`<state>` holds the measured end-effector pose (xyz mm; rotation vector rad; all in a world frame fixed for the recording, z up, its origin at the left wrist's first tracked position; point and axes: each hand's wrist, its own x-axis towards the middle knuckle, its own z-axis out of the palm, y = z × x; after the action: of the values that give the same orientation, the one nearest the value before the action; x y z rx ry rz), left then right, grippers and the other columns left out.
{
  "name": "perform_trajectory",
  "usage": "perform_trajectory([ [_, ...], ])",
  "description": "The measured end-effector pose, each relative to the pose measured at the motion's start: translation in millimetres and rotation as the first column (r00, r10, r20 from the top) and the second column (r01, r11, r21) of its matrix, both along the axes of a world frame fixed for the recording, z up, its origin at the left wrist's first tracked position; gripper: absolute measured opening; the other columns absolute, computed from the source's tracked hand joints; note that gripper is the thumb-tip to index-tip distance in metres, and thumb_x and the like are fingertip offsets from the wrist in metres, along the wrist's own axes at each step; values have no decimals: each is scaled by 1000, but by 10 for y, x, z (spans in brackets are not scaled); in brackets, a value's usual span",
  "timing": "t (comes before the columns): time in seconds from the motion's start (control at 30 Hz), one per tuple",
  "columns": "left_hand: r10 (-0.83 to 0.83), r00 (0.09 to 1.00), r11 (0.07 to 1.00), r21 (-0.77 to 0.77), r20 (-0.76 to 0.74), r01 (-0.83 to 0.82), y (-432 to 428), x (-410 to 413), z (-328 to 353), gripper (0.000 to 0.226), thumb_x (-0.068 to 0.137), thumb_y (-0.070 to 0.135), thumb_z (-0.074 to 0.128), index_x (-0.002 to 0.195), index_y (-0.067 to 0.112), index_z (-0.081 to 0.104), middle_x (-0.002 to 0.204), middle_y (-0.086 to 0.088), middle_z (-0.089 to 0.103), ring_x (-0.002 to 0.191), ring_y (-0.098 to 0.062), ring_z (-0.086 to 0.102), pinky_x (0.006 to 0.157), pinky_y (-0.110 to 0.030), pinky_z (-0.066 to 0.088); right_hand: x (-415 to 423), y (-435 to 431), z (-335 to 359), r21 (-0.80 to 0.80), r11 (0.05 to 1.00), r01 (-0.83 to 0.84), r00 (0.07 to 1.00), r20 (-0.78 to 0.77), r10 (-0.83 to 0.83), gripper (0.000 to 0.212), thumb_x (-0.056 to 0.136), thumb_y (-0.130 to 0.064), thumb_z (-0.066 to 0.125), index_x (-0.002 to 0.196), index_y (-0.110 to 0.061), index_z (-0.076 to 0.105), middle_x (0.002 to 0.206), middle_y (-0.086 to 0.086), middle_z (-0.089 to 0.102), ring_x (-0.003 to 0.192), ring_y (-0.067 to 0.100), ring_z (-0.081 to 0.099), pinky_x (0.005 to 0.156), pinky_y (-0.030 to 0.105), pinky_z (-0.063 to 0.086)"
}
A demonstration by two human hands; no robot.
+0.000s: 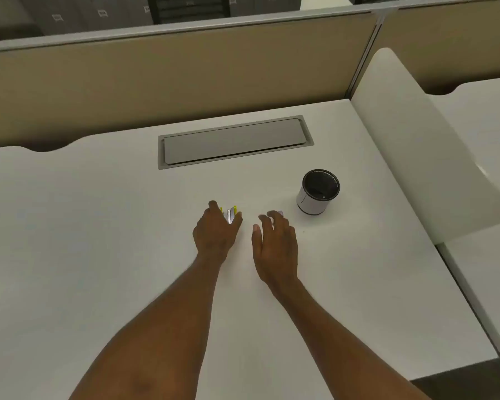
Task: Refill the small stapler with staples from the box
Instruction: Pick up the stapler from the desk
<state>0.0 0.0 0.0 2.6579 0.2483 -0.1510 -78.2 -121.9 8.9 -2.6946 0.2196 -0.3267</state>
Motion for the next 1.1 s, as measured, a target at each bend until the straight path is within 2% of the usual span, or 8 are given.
perform_trajectory([
  [0.17, -9, 990, 990, 138, -142, 29, -42, 223, 54, 61, 93, 58, 60, 126, 7, 51, 117, -14, 69, 105, -36, 70, 83, -40, 54, -124, -46, -6, 80, 995, 65, 998, 14, -67, 37, 103, -34, 29, 108, -16, 61, 118, 7, 62, 102, 25, 60, 81, 39, 50],
  [0.27, -21, 986, 990, 135, -166, 44, -58, 279, 12, 52, 93, 50, 62, 120, 7, 52, 114, -14, 68, 103, -37, 69, 81, -38, 52, -122, -72, 27, 136, 987, 83, 996, 22, -87, 41, 103, -36, 25, 106, -16, 60, 113, 8, 63, 94, 25, 60, 77, 39, 51],
  [0.43, -3, 988, 998, 67, -153, 14, -50, 281, 5, 44, 93, 41, 65, 115, 4, 55, 112, -16, 67, 102, -37, 68, 80, -39, 52, -65, -30, 48, 233, 968, 95, 994, 27, -104, 25, 101, -28, 38, 99, -17, 60, 98, 3, 65, 85, 25, 61, 72, 38, 53],
  [0.6, -28, 996, 999, -36, -86, 25, 16, 172, 20, 41, 92, 43, 70, 104, 5, 58, 102, -14, 69, 89, -35, 68, 70, -37, 50, 143, 1, 112, 598, 783, 172, 973, -227, -40, 11, 98, -21, 53, 88, -22, 55, 71, -17, 50, 63, 7, 51, 66, 32, 48],
  [0.7, -77, 997, 991, -106, 10, 77, 67, 29, 64, 38, 92, 45, 70, 97, 10, 57, 88, -8, 67, 76, -28, 64, 61, -33, 44, 298, 18, 133, 631, 751, 196, 960, -281, -15, 25, 98, -33, 57, 104, -11, 66, 87, -5, 64, 69, 3, 57, 69, 24, 49],
  [0.8, -99, 987, 982, -146, 129, 117, 126, -152, 148, 38, 94, 51, 67, 100, 14, 58, 85, -1, 66, 73, -24, 63, 61, -35, 50, 352, 64, 207, 689, 698, 195, 951, -306, 36, 36, 95, -40, 60, 119, -13, 63, 98, -2, 68, 82, 10, 64, 70, 25, 54],
  [0.97, -106, 960, 973, -174, 261, 154, 129, -436, 351, 34, 98, 34, 67, 125, 14, 62, 108, -4, 74, 88, -27, 71, 76, -39, 59, 284, 153, 317, 746, 662, 77, 984, -162, 69, 15, 91, -21, 68, 105, -14, 69, 88, -7, 69, 76, 0, 65, 69, 7, 49],
  [1.1, -36, 956, 923, -358, 292, 145, 178, -606, 450, 40, 97, 39, 69, 133, 24, 60, 111, 7, 70, 90, -15, 68, 78, -34, 59, 132, 156, 453, 808, 589, 29, 997, -63, 36, 10, 91, -9, 66, 93, -15, 73, 85, -6, 75, 79, 6, 72, 75, 15, 56],
])
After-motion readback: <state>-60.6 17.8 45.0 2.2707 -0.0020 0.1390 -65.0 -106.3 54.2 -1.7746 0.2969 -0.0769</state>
